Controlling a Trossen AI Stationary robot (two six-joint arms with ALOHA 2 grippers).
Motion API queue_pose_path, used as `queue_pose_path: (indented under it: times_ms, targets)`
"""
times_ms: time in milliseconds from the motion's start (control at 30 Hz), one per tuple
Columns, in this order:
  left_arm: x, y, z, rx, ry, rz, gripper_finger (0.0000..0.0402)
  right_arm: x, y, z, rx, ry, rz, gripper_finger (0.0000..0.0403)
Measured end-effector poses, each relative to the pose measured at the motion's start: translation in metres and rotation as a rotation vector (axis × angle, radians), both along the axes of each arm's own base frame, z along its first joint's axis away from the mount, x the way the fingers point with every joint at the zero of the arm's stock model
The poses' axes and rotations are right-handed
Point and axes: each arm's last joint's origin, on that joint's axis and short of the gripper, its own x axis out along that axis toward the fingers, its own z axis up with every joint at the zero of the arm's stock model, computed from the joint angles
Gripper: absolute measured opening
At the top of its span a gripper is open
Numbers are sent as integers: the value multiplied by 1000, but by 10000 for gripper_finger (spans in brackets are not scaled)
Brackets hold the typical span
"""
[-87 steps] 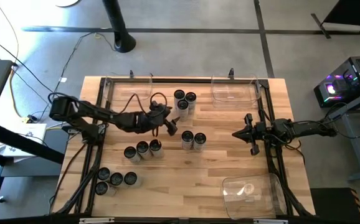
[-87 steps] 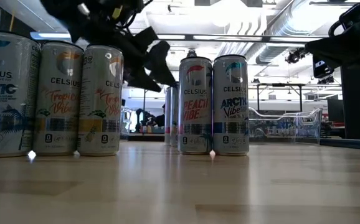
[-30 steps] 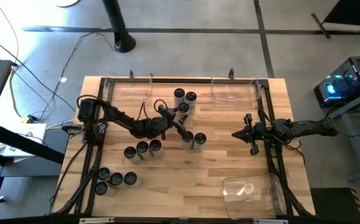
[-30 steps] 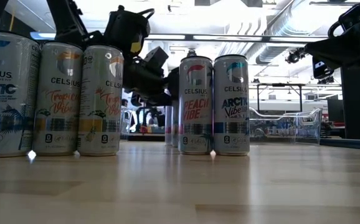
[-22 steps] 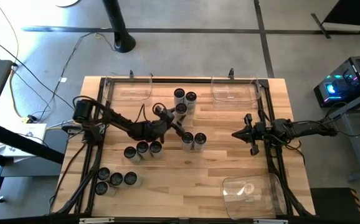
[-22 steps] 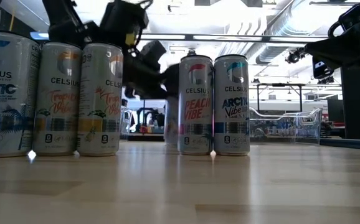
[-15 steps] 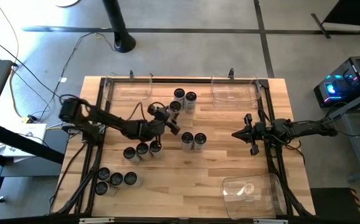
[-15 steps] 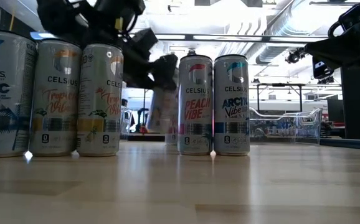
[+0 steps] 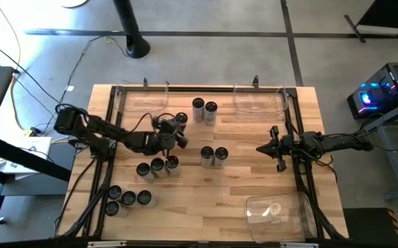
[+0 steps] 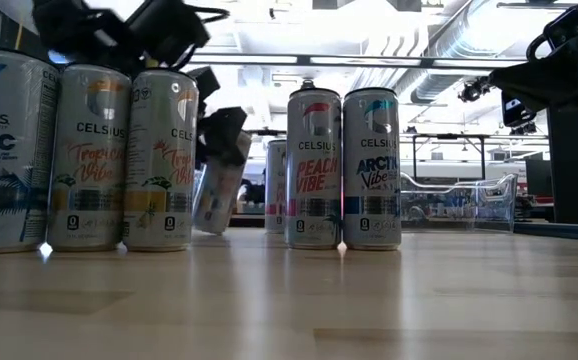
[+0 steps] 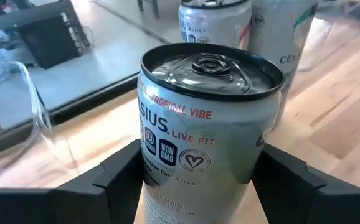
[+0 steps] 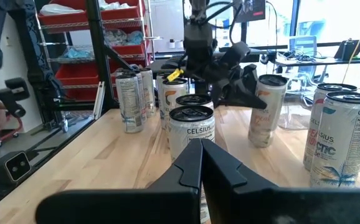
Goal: Sort soda cans
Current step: Put the white-yellow soda can into the top left transparent bin
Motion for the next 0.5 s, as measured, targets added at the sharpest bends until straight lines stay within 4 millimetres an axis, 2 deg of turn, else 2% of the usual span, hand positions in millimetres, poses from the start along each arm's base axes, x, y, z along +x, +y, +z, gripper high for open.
queue_pose_path:
  times_ms: [233,500]
  targets:
    - [-15,0,-12,-3,-88,-33,250,0,0,0,0,0,-1,0]
    - [-16,0,-14,-12,-80,-50,291,0,0,0,0,0,-1,0]
